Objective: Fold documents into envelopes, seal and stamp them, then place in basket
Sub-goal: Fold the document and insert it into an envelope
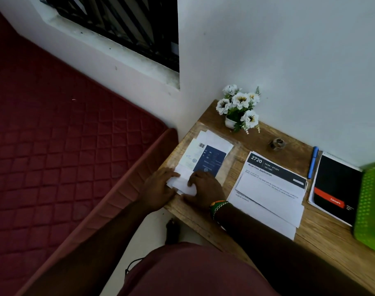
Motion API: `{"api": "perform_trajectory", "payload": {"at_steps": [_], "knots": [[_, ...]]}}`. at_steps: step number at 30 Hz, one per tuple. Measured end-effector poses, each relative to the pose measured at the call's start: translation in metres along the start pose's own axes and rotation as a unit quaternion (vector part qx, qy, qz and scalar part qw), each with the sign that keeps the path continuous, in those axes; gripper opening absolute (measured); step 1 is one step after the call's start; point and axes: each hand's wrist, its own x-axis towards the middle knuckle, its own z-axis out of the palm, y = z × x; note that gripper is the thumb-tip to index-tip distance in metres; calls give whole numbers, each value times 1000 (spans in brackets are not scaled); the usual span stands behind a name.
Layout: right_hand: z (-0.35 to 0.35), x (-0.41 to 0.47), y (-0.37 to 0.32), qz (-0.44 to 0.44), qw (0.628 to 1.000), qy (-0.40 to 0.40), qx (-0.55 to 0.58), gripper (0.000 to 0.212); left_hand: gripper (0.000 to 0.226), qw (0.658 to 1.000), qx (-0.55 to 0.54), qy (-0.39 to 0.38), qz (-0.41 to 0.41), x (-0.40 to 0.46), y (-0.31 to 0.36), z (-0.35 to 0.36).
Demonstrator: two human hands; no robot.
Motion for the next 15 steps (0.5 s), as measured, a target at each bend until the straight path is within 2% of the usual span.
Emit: {"api": "perform_trajectory", "payload": {"at_steps": [4, 6, 11, 15], "knots": [[-3, -1, -5, -5, 1000, 12, -14, 33, 36, 1000, -9, -8, -7, 1, 1, 0], [-5, 0, -7, 0, 1000, 31, -5, 26, 41, 1000, -10, -6, -19, 1, 5, -1], [-17, 3, -12, 44, 997, 29, 59, 15, 73, 990, -122, 7, -64, -3, 34, -14], [-28, 4, -18, 57, 987, 13, 151, 13, 111, 980, -162, 20, -115, -2, 49, -14]]}}
